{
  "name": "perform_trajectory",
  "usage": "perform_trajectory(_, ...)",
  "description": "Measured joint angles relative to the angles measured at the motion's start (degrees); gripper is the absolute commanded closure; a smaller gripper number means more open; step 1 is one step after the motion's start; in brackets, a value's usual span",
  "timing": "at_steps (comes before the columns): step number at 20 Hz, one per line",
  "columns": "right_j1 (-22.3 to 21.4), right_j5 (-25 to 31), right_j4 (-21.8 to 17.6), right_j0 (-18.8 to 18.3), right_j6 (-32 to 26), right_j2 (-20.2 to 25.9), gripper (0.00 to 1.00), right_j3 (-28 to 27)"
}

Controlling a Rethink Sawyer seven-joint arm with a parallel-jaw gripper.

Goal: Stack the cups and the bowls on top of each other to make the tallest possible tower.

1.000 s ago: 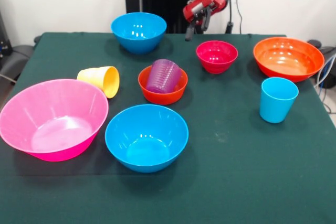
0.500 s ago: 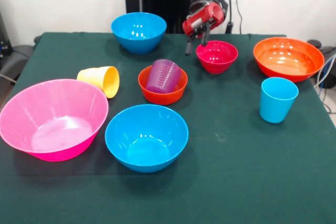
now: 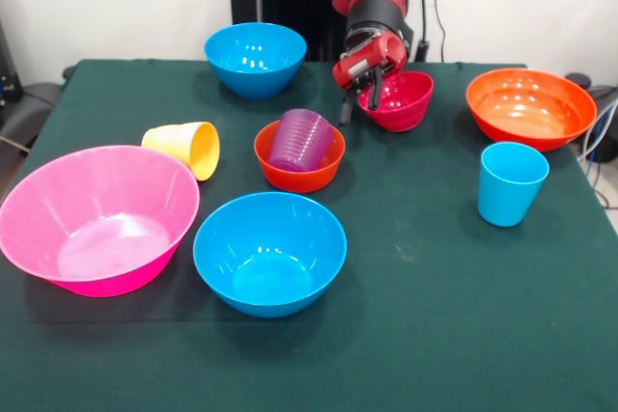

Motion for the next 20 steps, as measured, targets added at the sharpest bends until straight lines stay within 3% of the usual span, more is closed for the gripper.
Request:
perform_trajectory(13, 0.08, 0.01, -0.07, -1.27, 0.0, 0.38, 0.0, -0.62)
perform_trajectory(20, -3.16, 0.01, -0.86, -1.27, 0.0, 0.38, 0.0, 0.83)
